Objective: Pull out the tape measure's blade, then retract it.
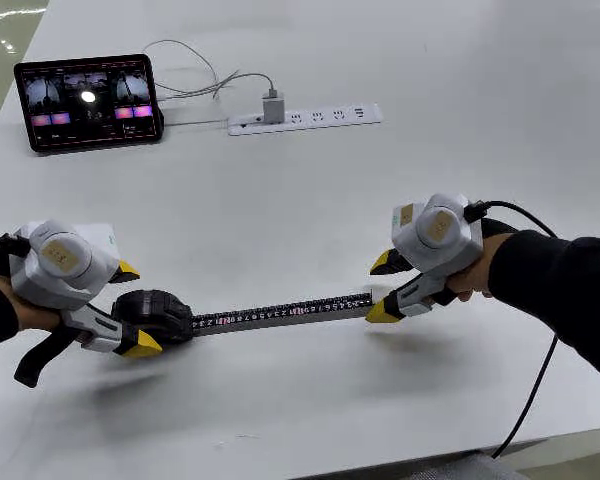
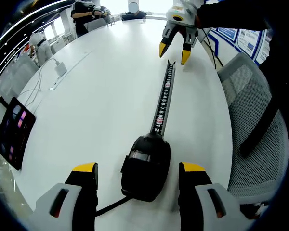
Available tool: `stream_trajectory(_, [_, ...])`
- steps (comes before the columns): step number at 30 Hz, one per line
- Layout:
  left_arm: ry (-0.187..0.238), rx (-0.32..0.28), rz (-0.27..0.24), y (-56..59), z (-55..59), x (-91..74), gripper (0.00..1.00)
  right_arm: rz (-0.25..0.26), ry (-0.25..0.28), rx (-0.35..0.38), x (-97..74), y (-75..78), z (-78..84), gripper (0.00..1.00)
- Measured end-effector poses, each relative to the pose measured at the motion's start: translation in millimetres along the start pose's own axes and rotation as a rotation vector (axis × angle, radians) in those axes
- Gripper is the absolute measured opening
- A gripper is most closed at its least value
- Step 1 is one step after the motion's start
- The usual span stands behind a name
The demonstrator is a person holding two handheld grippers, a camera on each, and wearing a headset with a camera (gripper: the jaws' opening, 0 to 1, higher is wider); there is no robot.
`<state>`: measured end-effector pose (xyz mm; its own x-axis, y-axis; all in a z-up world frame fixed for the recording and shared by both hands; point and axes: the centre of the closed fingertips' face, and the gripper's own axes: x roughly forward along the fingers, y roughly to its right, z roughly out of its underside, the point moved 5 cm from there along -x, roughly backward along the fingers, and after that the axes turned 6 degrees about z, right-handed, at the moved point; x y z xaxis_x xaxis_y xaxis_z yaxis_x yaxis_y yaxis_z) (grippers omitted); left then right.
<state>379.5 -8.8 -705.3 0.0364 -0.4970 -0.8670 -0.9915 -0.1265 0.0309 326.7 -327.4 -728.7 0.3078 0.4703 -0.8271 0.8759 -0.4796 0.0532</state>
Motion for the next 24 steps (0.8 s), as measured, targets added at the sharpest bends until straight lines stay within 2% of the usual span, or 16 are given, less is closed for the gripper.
stream_trajectory(6, [0.045,-0.07,-0.013,0.9,1.6,-2.7,0.71,0.032,0.059,0.067,-8.0,-3.3,-0.7,0.44])
stream_trajectory(9, [0.064,-0.103,-0.021,2.4,3.0,-3.7,0.76,0.048,0.056,0.085,-11.9,-5.3,3.5,0.47])
stream_trajectory(12, [0.066,-0.113,-0.022,3.4,4.6,-3.5,0.77,0.054,0.064,0.093,-15.2,-8.0,6.2,0.48])
stream_trajectory(15, [0.081,-0.137,-0.034,4.0,5.7,-4.2,0.78,0.083,0.071,0.133,-15.8,-9.4,13.1,0.51])
stream_trajectory(18, [0.132,-0.187,-0.04,5.9,2.4,-6.5,0.82,0.096,0.075,0.155,-17.3,-16.4,20.4,0.52])
stream_trajectory(24, [0.157,-0.236,-0.059,8.2,7.1,-10.4,0.87,0.128,0.087,0.204,-27.2,-20.0,29.8,0.56])
